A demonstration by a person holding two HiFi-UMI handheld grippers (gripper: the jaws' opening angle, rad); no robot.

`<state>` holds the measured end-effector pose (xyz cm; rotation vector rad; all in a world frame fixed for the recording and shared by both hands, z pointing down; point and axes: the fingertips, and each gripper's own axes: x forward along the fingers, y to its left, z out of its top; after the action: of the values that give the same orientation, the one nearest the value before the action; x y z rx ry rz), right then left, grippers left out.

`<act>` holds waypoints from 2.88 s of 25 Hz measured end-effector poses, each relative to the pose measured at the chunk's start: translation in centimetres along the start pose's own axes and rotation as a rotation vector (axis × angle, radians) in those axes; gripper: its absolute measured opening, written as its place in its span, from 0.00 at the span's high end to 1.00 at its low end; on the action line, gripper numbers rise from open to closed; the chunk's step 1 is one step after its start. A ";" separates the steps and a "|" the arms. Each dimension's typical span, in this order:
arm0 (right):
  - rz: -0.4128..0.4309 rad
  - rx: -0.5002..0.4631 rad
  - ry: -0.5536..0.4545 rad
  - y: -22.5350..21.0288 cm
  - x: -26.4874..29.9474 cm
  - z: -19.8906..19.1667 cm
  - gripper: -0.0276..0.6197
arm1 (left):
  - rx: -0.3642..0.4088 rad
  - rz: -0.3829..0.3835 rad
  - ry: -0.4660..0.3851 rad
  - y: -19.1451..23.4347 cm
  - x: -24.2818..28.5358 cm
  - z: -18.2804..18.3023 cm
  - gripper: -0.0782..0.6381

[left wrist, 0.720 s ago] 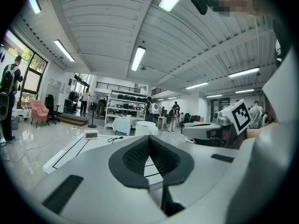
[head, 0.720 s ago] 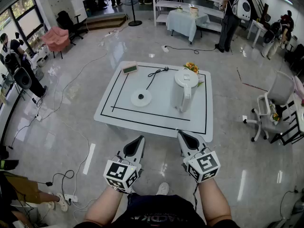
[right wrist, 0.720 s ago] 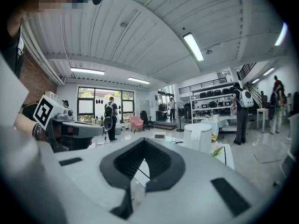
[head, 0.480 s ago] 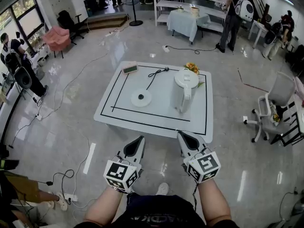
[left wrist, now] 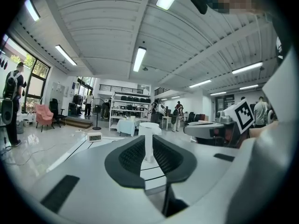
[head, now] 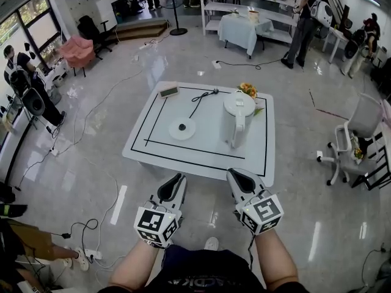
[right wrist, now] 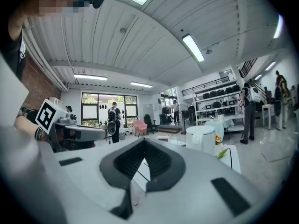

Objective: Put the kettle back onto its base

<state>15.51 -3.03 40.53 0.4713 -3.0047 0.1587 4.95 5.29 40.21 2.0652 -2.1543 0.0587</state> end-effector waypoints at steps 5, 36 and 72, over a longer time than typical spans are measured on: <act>0.014 0.010 -0.016 -0.2 0.7 0.4 0.93 | -0.001 -0.002 -0.013 0.6 0.5 0.6 0.72; -0.529 0.000 -0.054 -6.2 16.9 6.0 0.56 | 0.006 -0.434 0.021 18.5 13.7 4.0 0.39; -0.791 0.059 0.041 -15.1 11.9 2.0 0.56 | 0.006 -0.638 0.073 13.5 19.1 2.3 0.39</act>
<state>8.74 -21.16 41.16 1.5632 -2.5333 0.1821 -9.33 -13.27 41.68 2.5941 -1.3669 0.0613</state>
